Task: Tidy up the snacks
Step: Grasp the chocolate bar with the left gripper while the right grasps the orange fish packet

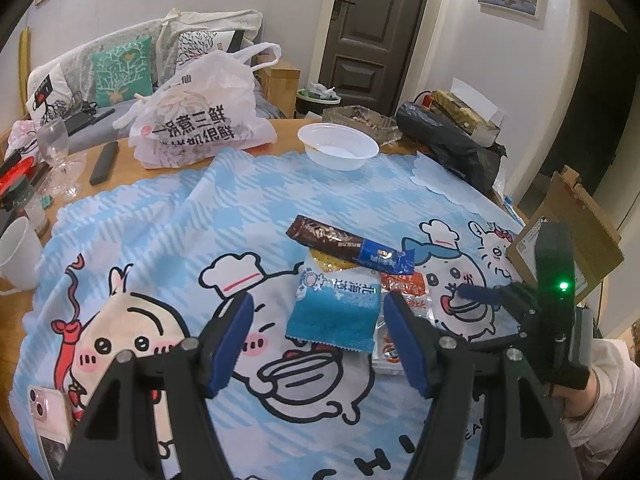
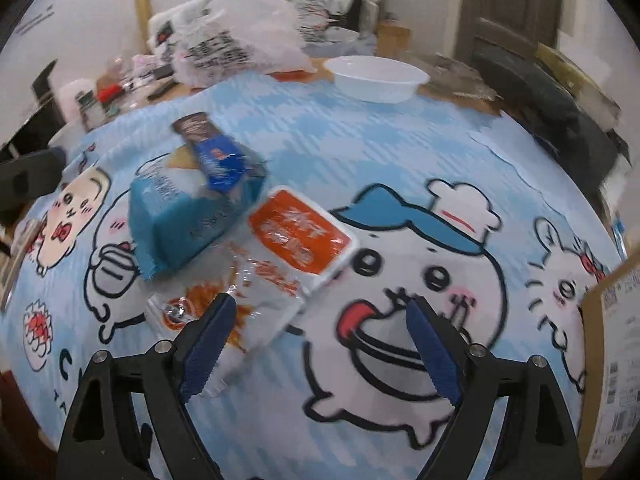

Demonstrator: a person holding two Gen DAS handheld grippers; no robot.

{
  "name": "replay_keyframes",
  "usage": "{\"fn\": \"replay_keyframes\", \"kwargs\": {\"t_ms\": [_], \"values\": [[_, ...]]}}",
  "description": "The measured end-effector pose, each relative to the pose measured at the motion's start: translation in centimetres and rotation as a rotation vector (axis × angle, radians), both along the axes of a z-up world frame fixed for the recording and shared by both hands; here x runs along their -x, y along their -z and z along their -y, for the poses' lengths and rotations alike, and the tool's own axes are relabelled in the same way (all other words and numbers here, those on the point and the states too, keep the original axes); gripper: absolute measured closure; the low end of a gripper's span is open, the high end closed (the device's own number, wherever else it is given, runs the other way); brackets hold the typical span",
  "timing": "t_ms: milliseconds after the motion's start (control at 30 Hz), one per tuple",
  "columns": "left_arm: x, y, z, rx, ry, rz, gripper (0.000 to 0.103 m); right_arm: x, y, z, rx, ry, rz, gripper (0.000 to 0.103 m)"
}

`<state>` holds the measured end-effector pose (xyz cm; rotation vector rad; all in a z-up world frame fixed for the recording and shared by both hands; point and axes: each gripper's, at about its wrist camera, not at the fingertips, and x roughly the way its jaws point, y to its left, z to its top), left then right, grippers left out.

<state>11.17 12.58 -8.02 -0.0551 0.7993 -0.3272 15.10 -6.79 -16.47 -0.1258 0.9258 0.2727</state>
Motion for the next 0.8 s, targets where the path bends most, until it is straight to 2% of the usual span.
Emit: {"fn": "replay_keyframes", "kwargs": {"t_ms": [100,233,333,533,633,700,767,800], "values": [[0.1,0.0,-0.1,0.000,-0.004,0.003,0.039,0.1,-0.4,-0.7,-0.063,-0.046,-0.004,0.018],[0.1,0.1,-0.2,0.004,-0.008,0.004,0.039,0.6,-0.7,-3.8,-0.012,-0.090,0.022,0.017],[0.2,0.1,-0.2,0.006,-0.008,0.006,0.039,-0.4,0.0,-5.3,0.024,-0.078,-0.013,0.008],[0.4,0.1,-0.1,0.017,-0.001,0.012,0.039,-0.5,0.6,-6.5,0.096,-0.072,0.014,0.008],[0.5,0.1,0.0,0.014,0.003,0.013,0.039,-0.3,0.6,-6.1,0.096,-0.076,0.019,0.009],[0.5,0.1,0.0,0.015,0.002,0.014,0.039,0.1,0.4,-5.7,0.099,-0.090,0.032,0.016],[0.5,0.1,-0.1,0.020,0.002,0.016,0.039,0.5,0.1,-5.1,0.106,-0.095,0.044,0.036],[0.5,0.1,0.0,0.021,0.001,0.017,0.039,0.5,0.0,-4.6,0.107,-0.089,0.041,0.040]]}}
